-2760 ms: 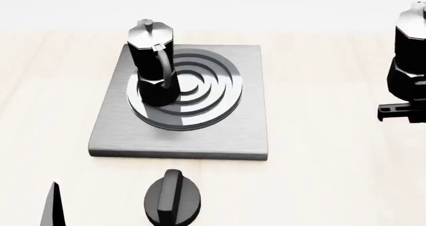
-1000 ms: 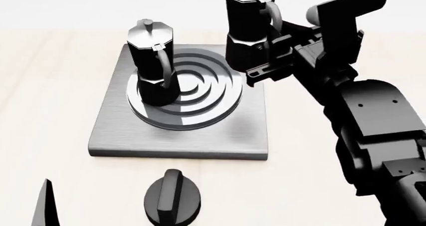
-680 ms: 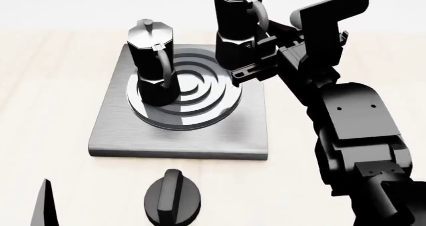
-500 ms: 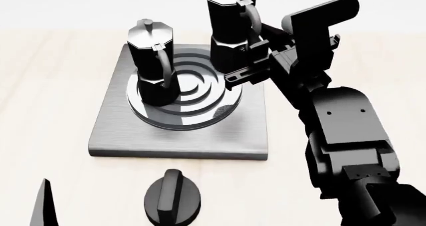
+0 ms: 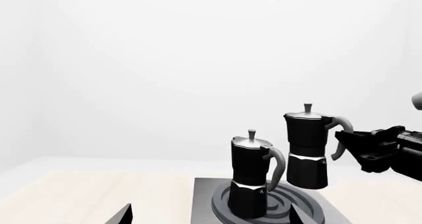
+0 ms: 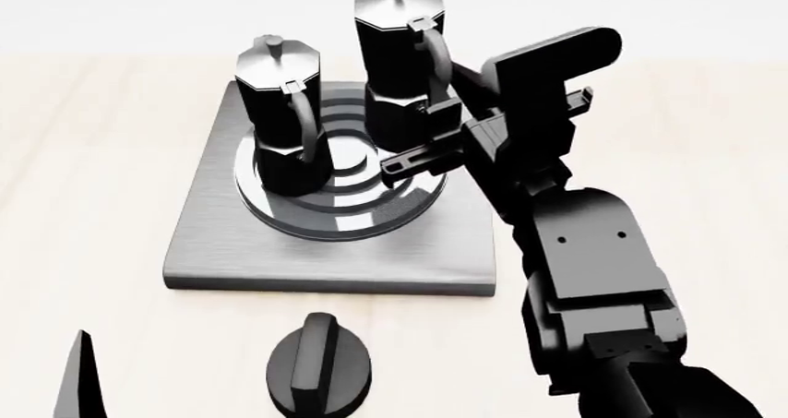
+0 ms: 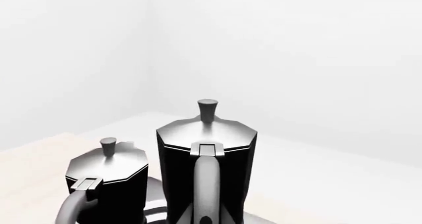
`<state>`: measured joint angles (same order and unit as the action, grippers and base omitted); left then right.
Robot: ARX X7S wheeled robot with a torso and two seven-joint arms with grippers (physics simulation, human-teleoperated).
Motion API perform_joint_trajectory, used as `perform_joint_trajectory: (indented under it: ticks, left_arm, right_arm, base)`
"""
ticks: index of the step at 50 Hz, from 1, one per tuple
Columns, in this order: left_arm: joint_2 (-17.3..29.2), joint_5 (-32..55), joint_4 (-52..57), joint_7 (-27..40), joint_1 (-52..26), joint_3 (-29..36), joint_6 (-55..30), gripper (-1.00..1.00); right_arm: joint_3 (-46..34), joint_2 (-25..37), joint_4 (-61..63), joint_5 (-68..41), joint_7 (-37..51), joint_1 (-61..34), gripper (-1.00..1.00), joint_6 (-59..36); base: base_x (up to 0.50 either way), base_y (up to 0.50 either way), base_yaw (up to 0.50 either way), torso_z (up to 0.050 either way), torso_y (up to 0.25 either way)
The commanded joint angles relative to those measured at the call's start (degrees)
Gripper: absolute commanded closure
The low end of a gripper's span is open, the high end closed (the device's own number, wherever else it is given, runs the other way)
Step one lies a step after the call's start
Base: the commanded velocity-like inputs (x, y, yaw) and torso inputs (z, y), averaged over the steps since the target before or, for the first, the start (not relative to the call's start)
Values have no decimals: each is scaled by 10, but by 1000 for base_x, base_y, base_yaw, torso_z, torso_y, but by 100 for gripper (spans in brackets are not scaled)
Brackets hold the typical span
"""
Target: Put both moka pots on the stove.
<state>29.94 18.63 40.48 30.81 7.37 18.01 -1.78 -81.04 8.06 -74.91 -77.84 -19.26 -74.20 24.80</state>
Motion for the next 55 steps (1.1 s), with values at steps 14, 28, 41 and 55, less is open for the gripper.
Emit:
perform_joint_trajectory:
  ticks: [14,28,41,55]
  left_arm:
    - [1,2,-1,2,-2,2,0,-100]
    - [3,4,-3,3,-2,1,3,-100]
    - [5,4,-2,4,-2,1,4,-100]
    - [5,5,-4,5,-3,2,5,-100]
  right_arm:
    - [282,-28,-1,235,-3,36,100,-18]
    - [575,-53,-1,510,-42,62,100,-59]
    - [751,-69,-1,676,-71,73,100,-73]
    - [816,-75,-1,740,-83,84,100,-75]
  base:
    - [0,0,0,1,1]
    - [0,0,0,0,1]
    - [0,0,0,1,1]
    - [0,0,0,0,1]
